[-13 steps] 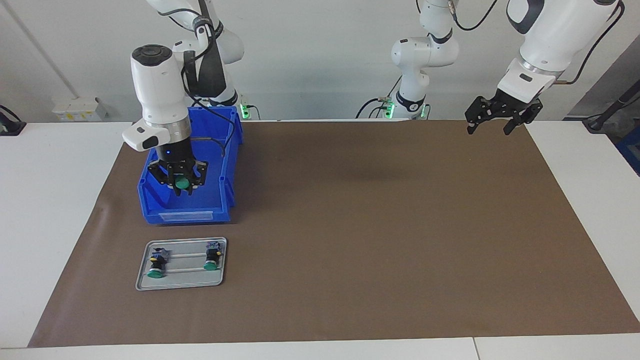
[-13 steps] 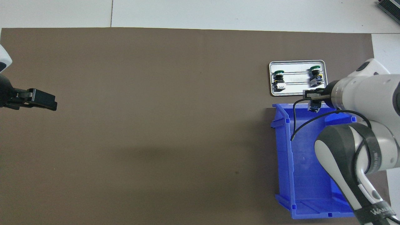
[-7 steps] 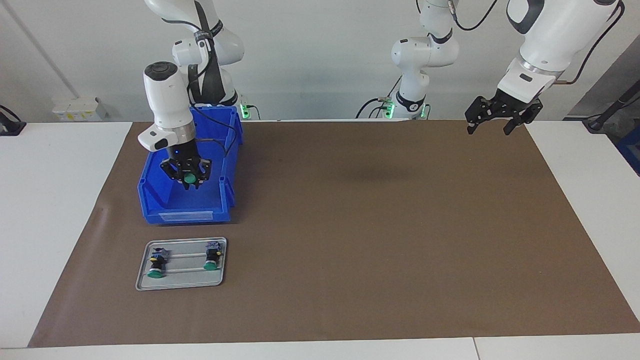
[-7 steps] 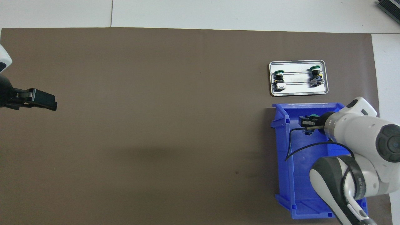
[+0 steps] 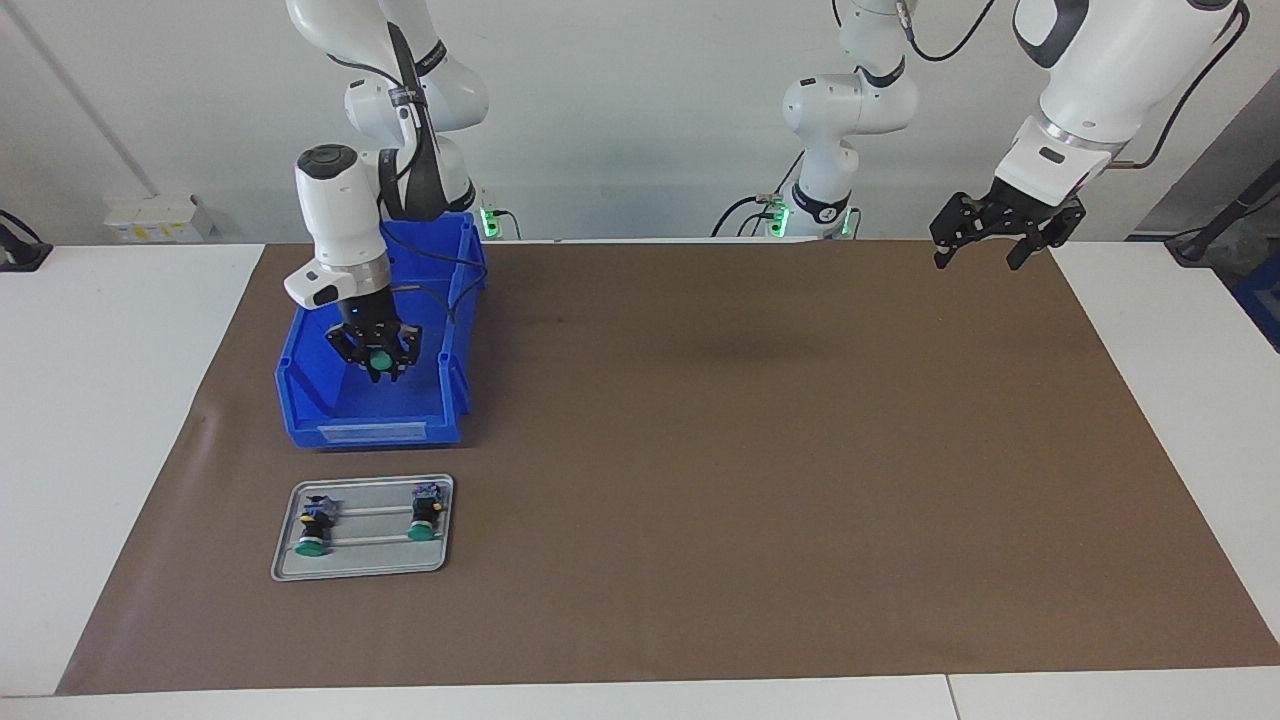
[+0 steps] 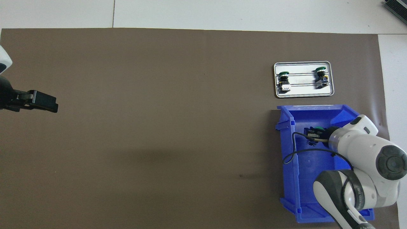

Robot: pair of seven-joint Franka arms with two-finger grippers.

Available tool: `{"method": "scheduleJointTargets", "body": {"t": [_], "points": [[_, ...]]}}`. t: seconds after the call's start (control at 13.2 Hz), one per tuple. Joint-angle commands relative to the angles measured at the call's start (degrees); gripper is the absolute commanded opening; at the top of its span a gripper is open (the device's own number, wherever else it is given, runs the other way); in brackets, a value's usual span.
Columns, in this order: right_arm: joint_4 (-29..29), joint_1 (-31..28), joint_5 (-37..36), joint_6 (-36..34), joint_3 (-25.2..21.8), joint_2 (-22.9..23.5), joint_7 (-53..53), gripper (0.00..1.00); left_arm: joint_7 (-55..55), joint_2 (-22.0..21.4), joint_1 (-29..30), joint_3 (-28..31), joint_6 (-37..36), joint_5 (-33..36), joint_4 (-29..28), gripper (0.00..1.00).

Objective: Place and press button with both arms
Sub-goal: 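Lower the button into the blue bin and open the right gripper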

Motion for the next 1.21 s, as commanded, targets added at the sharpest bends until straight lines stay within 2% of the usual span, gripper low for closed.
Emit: {"method": "scheduleJointTargets", "body": {"t": [0.0, 0.08, 0.23, 0.53, 0.83, 1.14], "points": [[-2.8, -1.3, 1.1, 1.5, 0.7, -1.4, -1.6, 0.04, -0.5, -1.7, 0.5, -0.3, 0.2, 0.1, -1.9, 1.00], [-2.9, -1.7, 1.1, 1.5, 0.7, -1.3, -1.5, 0.13, -0.4, -1.7, 0.5, -0.3, 0.2, 0.1, -1.9, 1.00], [-2.9, -1.8, 1.1, 1.6, 0.7, -0.7, -1.2, 0.39, -0.4, -1.7, 0.5, -0.2, 0.3, 0.1, -1.9, 1.00], [-2.7, -1.0, 1.1, 1.4, 0.8, -0.6, 0.7, 0.99, -0.4, -1.7, 0.5, -0.2, 0.2, 0.1, -1.9, 1.00], [0.7, 0.0, 1.1, -1.0, 1.1, -1.4, 2.7, 1.00, -0.5, -1.7, 0.5, -0.2, 0.2, 0.1, -1.9, 1.00], [13.6, 0.8, 1.1, -16.9, 1.3, -1.2, 4.2, 1.00, -0.4, -1.7, 0.5, -0.3, 0.2, 0.1, -1.9, 1.00]]}}
